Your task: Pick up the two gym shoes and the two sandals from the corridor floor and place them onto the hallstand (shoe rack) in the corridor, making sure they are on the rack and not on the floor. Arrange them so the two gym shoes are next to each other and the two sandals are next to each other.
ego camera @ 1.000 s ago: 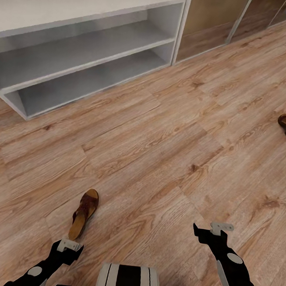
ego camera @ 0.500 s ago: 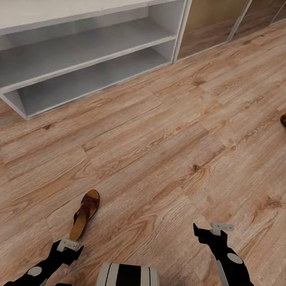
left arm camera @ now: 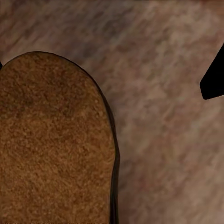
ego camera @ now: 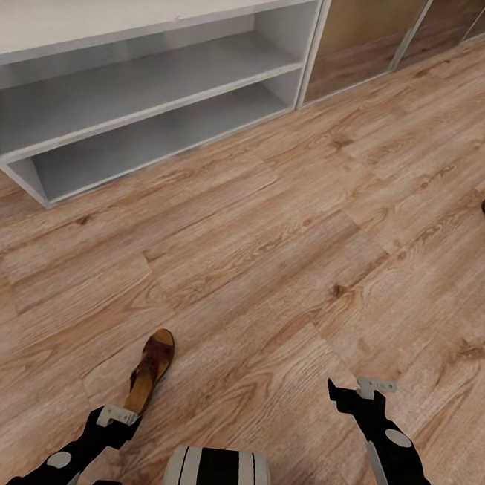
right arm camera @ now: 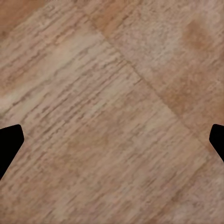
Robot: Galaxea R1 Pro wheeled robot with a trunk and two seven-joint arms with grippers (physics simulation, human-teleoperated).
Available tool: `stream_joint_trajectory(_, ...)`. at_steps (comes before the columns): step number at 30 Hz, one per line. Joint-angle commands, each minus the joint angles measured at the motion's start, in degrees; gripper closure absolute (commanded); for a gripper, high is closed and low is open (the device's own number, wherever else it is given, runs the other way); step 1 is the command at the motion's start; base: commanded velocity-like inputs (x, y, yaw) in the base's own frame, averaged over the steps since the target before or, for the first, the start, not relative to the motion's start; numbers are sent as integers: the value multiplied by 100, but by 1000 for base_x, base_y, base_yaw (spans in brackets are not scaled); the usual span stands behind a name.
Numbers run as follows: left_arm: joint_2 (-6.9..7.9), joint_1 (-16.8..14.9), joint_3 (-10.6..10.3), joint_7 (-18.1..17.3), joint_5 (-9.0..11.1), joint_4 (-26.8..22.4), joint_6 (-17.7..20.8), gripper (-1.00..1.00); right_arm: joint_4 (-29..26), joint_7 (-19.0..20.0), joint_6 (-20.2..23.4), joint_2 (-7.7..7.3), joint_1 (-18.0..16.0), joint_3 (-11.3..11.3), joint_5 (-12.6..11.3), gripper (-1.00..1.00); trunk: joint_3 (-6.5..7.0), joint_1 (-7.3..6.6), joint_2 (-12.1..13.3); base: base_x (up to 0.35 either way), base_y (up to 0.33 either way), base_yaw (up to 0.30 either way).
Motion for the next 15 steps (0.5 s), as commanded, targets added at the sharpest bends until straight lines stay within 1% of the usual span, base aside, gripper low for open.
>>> stream_joint_trajectory(1,2,-3,-3,12,-56,3,-28,-100,-7,1,29,-1,-1,-2,-40,-100,-3,-1,-1,8,9,0)
stream_joint_trajectory(7,2,-2,-3,12,-51,3,-28,-100,-6,1,29,-1,-1,-2,-40,-100,-3,-1,-1,11,4,0)
stream_joint_trajectory(15,-6,-4,-8,12,-55,3,-27,-100,-5,2,29,-1,-1,-2,-40,-100,-3,-1,-1,91,1,0)
